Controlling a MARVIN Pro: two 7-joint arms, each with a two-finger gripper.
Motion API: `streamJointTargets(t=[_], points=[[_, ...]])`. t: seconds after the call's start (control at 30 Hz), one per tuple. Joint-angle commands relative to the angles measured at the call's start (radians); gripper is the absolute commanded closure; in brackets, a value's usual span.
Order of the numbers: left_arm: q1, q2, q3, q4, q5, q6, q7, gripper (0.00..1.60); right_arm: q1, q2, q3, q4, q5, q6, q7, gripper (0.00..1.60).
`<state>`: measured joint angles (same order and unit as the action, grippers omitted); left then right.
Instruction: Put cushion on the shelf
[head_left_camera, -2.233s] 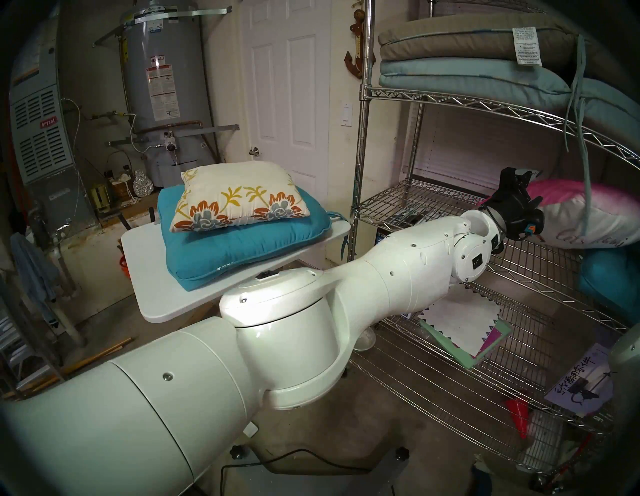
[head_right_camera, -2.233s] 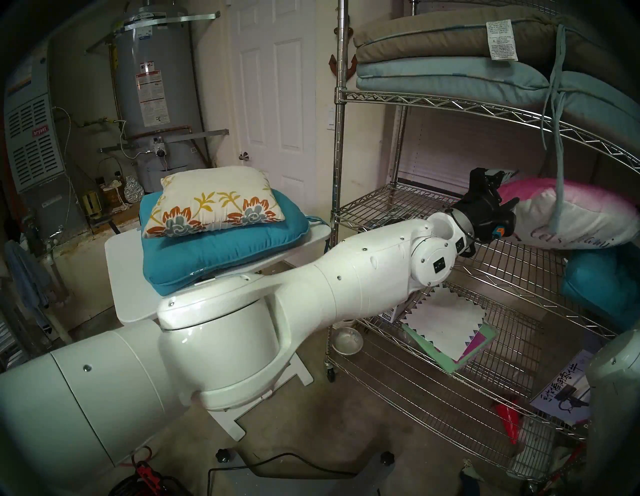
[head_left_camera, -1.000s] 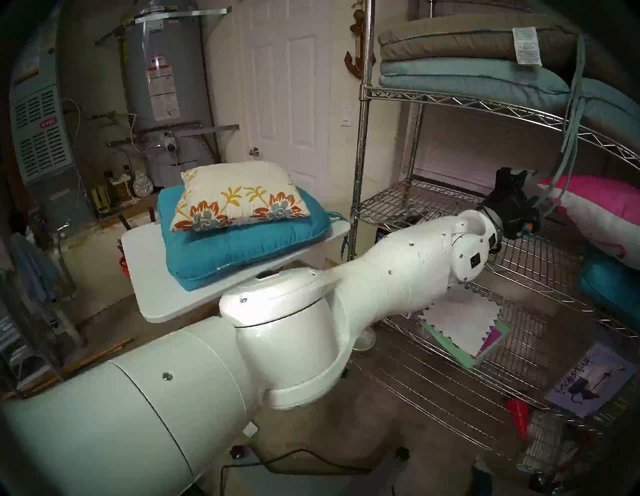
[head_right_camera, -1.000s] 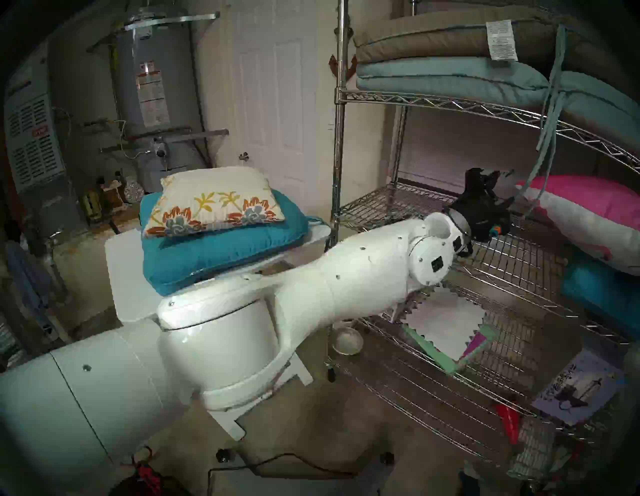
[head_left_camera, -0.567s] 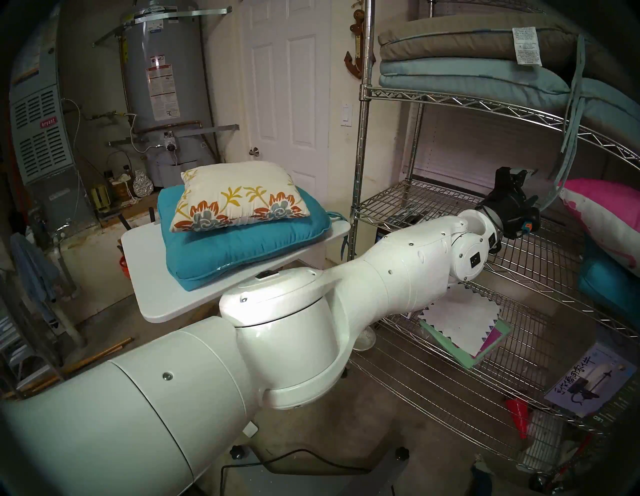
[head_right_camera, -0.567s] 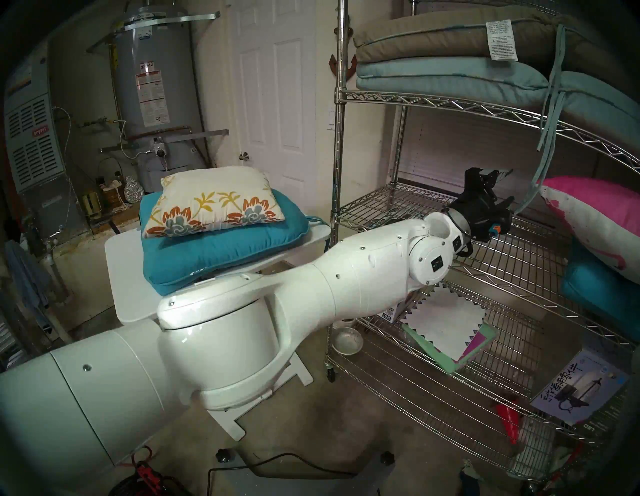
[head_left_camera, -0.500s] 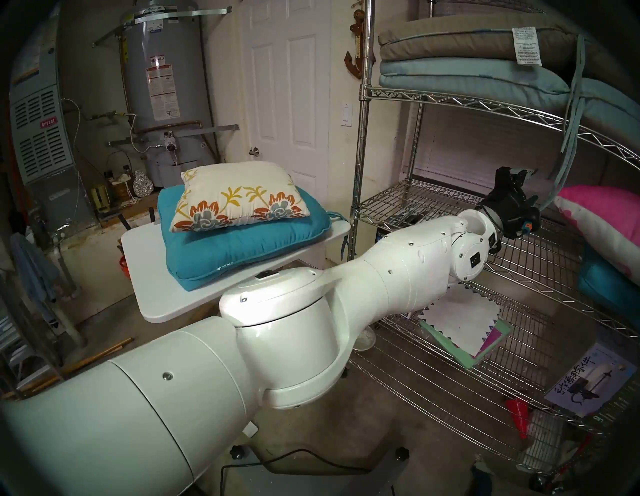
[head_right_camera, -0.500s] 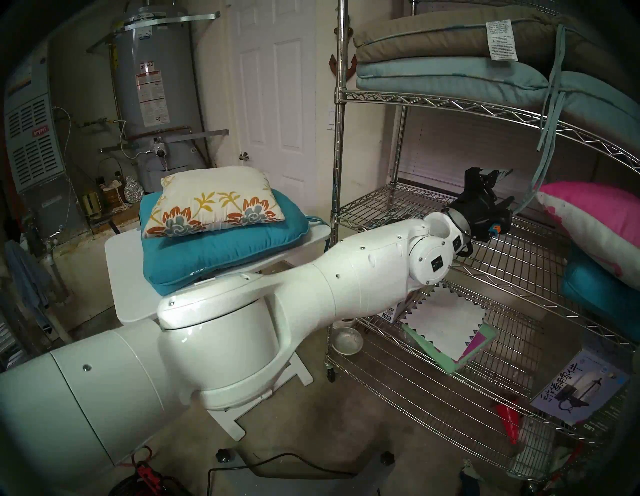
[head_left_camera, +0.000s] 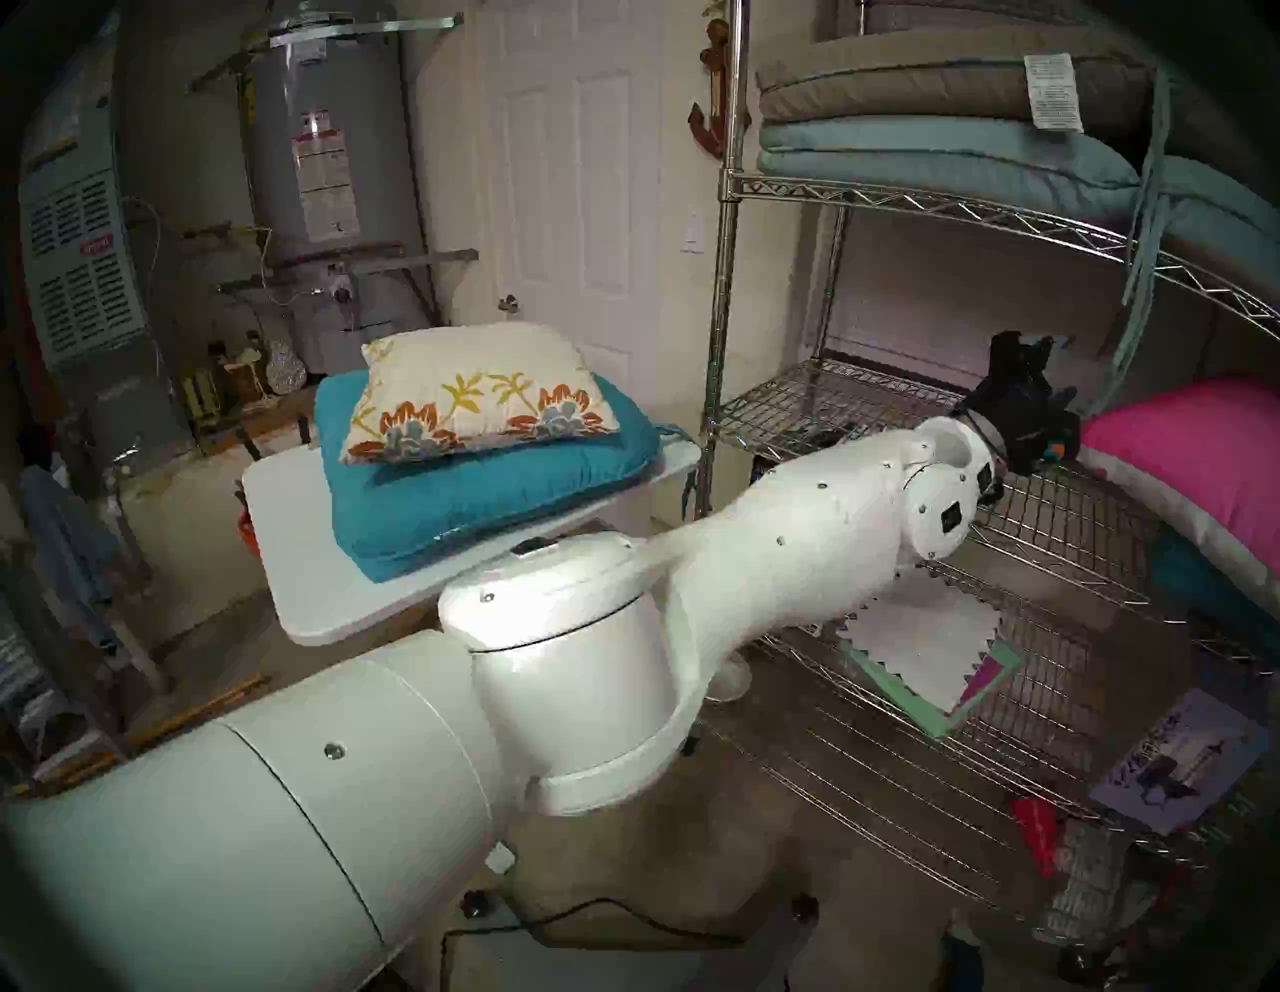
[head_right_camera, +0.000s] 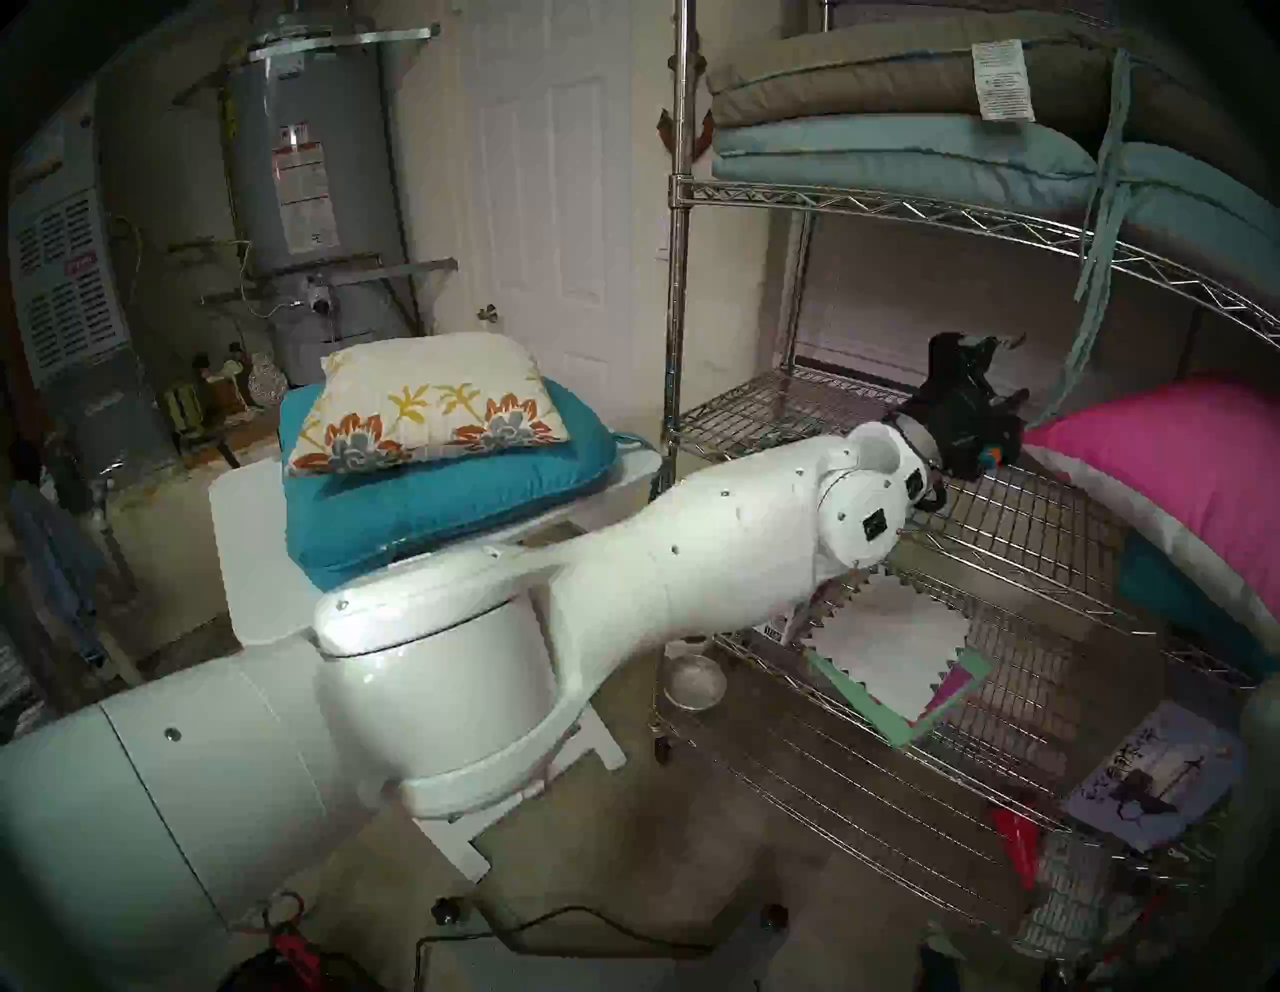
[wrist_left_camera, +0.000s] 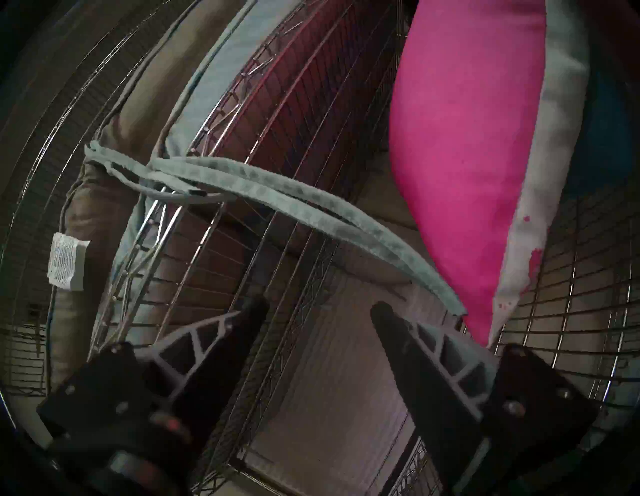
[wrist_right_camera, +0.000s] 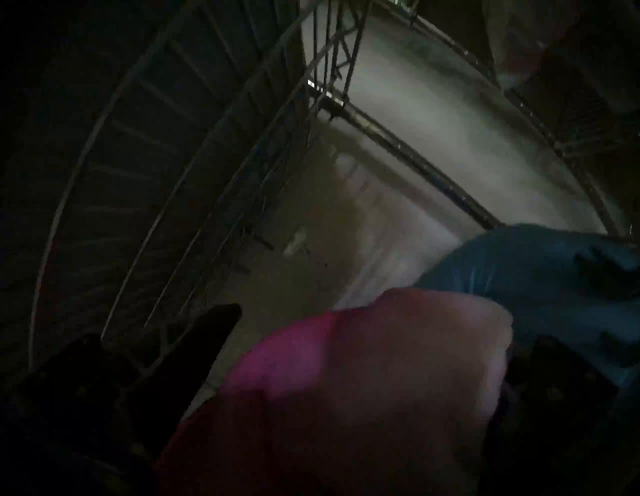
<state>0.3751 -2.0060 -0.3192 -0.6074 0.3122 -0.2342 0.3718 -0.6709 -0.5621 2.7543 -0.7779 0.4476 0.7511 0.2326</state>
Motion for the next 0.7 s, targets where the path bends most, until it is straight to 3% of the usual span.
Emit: streamJointTargets(t=[0.0, 0.23, 0.27, 0.3, 0.67], points=[[-0.020, -0.001, 0.001, -0.004, -0.003, 0.001, 0.011, 0.39, -0.016, -0.093, -0.004, -0.014, 0.020, 0.008, 0.051, 0.00], [-0.023, -0.001, 0.005, -0.004, -0.007, 0.002, 0.014, 0.39, -0.046, -0.116, 0.018, -0.040, 0.018, -0.008, 0.074, 0.00], [-0.023, -0.001, 0.006, -0.003, -0.008, 0.002, 0.015, 0.39, -0.051, -0.119, 0.022, -0.045, 0.018, -0.009, 0.079, 1.54], [-0.023, -0.001, 0.007, -0.003, -0.009, 0.002, 0.015, 0.39, -0.055, -0.121, 0.026, -0.049, 0.018, -0.011, 0.082, 1.60], [-0.027, -0.001, 0.014, -0.002, -0.017, 0.002, 0.021, 0.39, -0.099, -0.152, 0.074, -0.103, 0.015, -0.057, 0.126, 1.60]])
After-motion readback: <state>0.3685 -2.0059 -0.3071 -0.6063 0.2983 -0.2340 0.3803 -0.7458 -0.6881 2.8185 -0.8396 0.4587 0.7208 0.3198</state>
